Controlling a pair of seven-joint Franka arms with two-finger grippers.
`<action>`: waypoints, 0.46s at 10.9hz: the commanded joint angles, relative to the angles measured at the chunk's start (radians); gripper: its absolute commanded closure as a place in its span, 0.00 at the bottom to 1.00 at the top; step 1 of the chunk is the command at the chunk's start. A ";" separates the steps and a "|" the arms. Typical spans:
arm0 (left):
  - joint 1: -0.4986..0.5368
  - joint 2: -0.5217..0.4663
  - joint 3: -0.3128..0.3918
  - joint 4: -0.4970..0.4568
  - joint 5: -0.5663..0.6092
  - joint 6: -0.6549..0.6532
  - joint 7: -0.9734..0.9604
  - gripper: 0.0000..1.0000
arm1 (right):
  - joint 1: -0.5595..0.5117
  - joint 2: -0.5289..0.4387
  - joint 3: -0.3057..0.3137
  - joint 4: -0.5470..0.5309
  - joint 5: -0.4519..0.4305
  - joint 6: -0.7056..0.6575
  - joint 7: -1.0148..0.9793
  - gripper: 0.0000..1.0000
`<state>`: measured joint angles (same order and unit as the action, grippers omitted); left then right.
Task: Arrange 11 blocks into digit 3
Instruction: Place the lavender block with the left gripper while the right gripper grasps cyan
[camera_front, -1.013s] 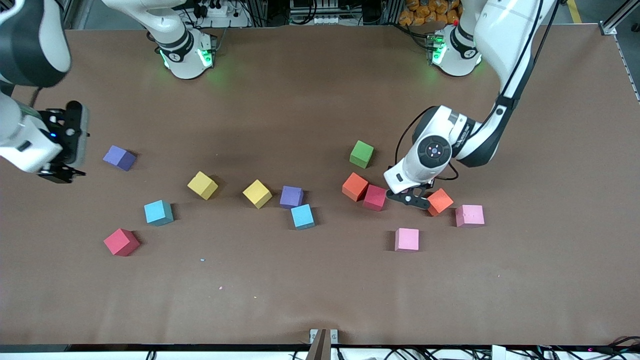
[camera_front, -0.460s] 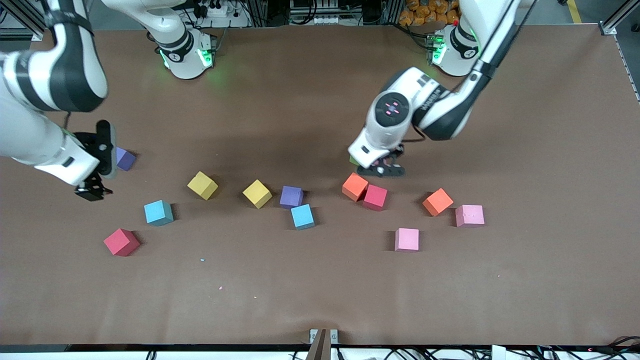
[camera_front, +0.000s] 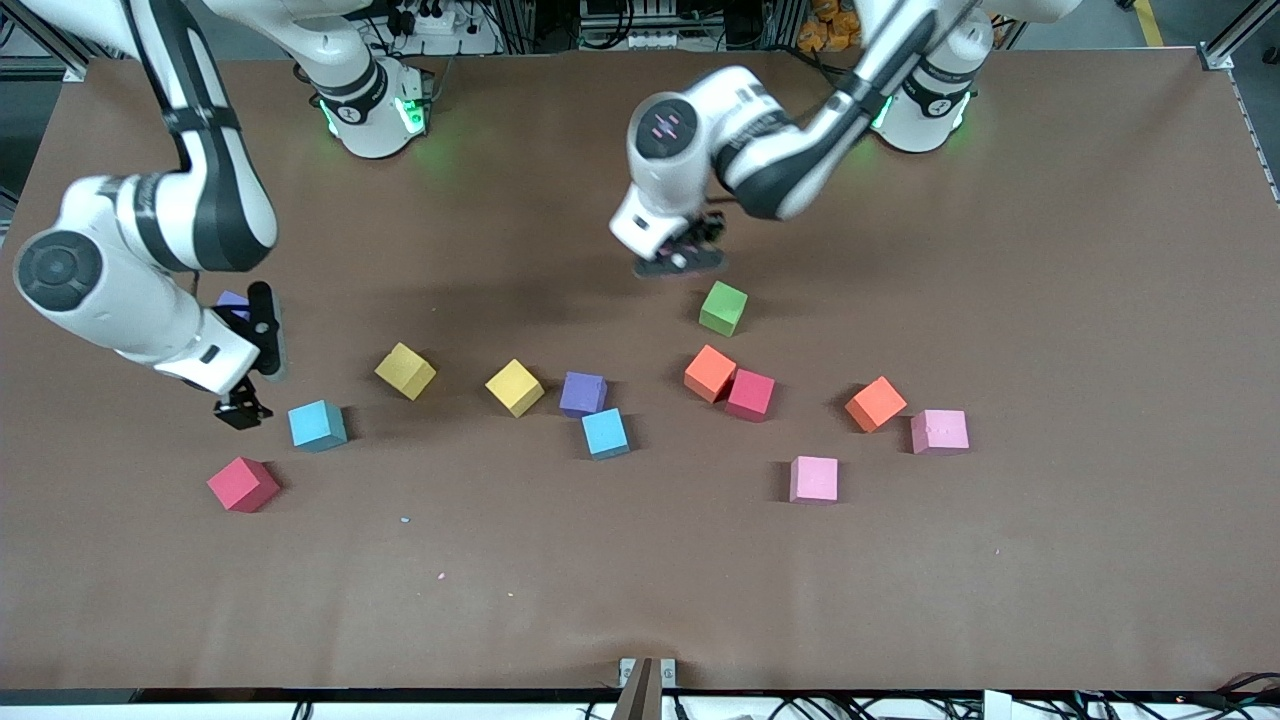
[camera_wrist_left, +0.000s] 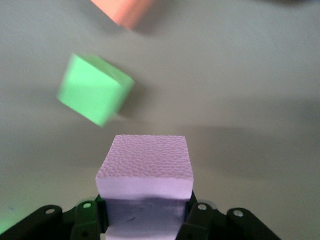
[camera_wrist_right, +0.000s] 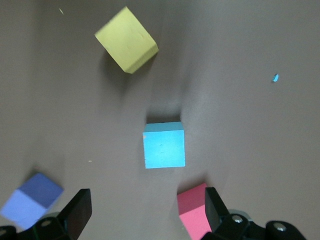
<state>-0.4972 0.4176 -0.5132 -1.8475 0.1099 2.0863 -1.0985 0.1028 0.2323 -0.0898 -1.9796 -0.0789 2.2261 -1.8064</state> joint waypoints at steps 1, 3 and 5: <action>-0.095 0.131 0.002 0.124 -0.006 0.014 -0.044 0.76 | -0.021 0.063 0.001 -0.027 0.010 0.128 -0.074 0.00; -0.185 0.211 0.005 0.145 0.008 0.047 -0.081 0.76 | -0.023 0.122 0.001 -0.028 0.008 0.203 -0.083 0.00; -0.216 0.254 0.012 0.145 0.022 0.115 -0.081 0.76 | -0.020 0.154 0.001 -0.042 0.008 0.253 -0.083 0.00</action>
<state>-0.6966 0.6285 -0.5097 -1.7390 0.1106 2.1824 -1.1673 0.0896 0.3694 -0.0919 -2.0099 -0.0790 2.4309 -1.8523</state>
